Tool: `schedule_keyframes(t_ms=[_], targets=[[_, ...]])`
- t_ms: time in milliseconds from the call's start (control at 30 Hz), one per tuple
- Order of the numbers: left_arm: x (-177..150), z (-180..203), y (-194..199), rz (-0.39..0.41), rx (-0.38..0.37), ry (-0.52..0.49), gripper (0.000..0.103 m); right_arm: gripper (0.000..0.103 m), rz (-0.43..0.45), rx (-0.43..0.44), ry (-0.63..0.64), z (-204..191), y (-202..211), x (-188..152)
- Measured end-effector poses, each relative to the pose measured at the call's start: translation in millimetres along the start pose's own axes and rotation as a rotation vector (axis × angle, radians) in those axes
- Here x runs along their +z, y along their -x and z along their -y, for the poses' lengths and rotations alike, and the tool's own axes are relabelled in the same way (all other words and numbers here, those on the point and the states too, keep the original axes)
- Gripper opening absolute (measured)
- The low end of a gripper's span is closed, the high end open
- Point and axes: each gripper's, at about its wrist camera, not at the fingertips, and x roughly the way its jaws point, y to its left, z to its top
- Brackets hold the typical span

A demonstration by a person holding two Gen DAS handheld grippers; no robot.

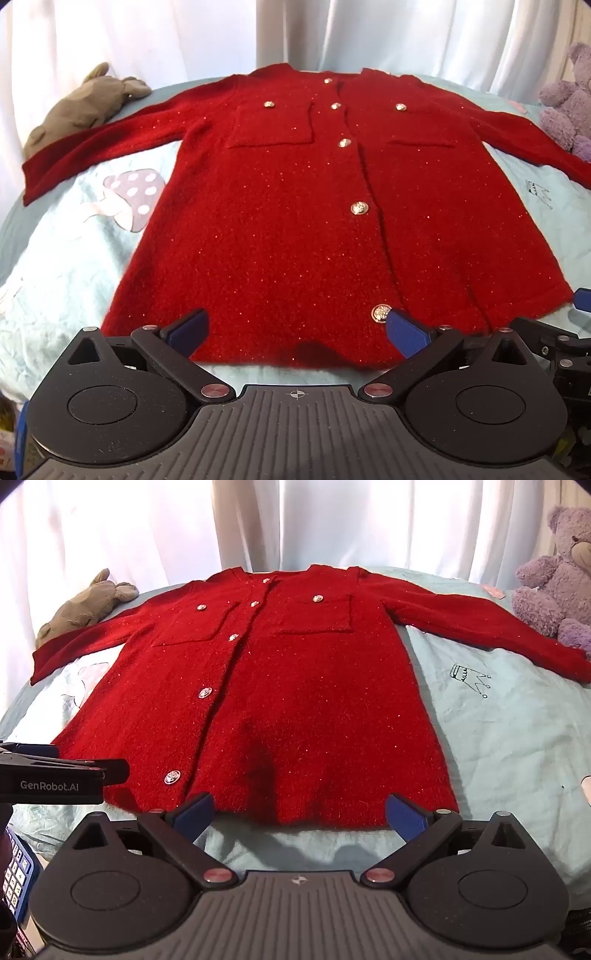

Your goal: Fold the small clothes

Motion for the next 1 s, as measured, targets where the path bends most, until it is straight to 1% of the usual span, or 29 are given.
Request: schedule_keyframes(t_ms=[200, 333, 1000], targets=[[1.5, -5.7, -1.5, 0.002, -0.008, 0.002, 0.103, 0.099, 0.003, 0.0, -0.007, 0.8, -0.2, 1.1], [0.1, 0.3, -1.7, -0.002, 0.002, -0.007, 0.103, 0.099, 0.005, 0.0, -0.009, 0.9, 2.7, -0.1], [0.8, 0.9, -8.0, -0.029, -0.004, -0.001, 0.103, 0.099, 0.003, 0.003, -0.01, 3.3, -0.7, 2.8]])
